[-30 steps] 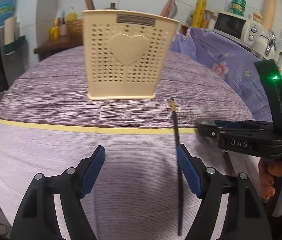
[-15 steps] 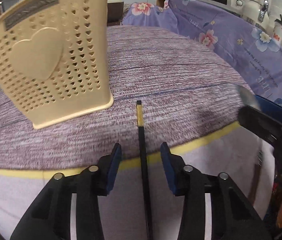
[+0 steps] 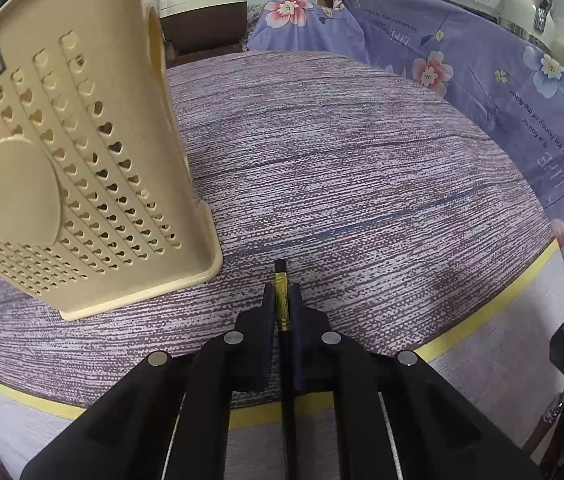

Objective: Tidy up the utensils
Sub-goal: 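Lift the black chopstick and ladle and carry them over the caddy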

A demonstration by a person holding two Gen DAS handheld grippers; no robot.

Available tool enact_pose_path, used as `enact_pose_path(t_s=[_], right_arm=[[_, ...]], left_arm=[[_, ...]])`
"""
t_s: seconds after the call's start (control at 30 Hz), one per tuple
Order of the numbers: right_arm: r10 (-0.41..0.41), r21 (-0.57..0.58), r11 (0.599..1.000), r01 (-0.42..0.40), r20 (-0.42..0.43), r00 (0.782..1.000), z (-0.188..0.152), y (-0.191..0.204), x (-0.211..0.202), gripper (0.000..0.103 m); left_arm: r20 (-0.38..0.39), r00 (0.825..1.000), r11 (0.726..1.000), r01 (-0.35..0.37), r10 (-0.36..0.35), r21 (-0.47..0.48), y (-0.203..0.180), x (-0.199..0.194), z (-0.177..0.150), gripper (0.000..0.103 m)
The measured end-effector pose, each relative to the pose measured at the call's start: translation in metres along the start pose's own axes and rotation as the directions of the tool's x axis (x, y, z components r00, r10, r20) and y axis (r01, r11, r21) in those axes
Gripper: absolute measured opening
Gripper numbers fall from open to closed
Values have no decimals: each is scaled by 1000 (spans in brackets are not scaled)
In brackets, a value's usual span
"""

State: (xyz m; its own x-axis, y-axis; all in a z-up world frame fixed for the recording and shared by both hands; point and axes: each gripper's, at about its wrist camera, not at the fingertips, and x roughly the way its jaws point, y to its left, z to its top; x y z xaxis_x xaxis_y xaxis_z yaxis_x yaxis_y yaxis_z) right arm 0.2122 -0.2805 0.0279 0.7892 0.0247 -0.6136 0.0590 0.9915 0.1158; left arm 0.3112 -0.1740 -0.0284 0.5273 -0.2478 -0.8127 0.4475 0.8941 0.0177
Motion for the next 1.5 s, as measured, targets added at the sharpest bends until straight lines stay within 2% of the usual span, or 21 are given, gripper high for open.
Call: enact_pose_path(t_s=[0.1, 0.23, 0.33, 0.4, 0.47, 0.53, 0.9, 1.17, 1.5], right_arm=[[15, 5, 1000, -15, 5, 1000, -1, 0, -2, 48], [44, 4, 999, -45, 22, 999, -1, 0, -8, 48], [66, -11, 998, -66, 42, 997, 0, 4, -15, 48], [83, -28, 996, -82, 54, 995, 1, 9, -20, 48], [95, -43, 995, -92, 64, 993, 1, 14, -24, 48], [108, -51, 993, -104, 75, 991, 2, 19, -28, 48], [147, -126, 983, -135, 91, 985, 3, 50, -39, 48], [176, -146, 976, -161, 95, 980, 6, 56, -43, 48], [207, -166, 968, -188, 111, 972, 22, 60, -44, 48]], left_arm=[[29, 999, 998, 39, -37, -43, 10, -14, -5, 8], [138, 987, 992, 90, -77, -88, 25, -60, -13, 8], [248, 966, 986, 106, -72, -128, 41, -104, -21, 8], [327, 944, 984, 100, -47, -147, 52, -136, -27, 8], [375, 926, 981, 102, -34, -163, 62, -158, -32, 8], [400, 916, 979, 106, -28, -174, 70, -173, -39, 8], [482, 875, 965, 155, -35, -211, 90, -202, -65, 8], [504, 862, 958, 195, -64, -212, 97, -207, -69, 8], [516, 853, 957, 209, -78, -201, 102, -212, -63, 8]])
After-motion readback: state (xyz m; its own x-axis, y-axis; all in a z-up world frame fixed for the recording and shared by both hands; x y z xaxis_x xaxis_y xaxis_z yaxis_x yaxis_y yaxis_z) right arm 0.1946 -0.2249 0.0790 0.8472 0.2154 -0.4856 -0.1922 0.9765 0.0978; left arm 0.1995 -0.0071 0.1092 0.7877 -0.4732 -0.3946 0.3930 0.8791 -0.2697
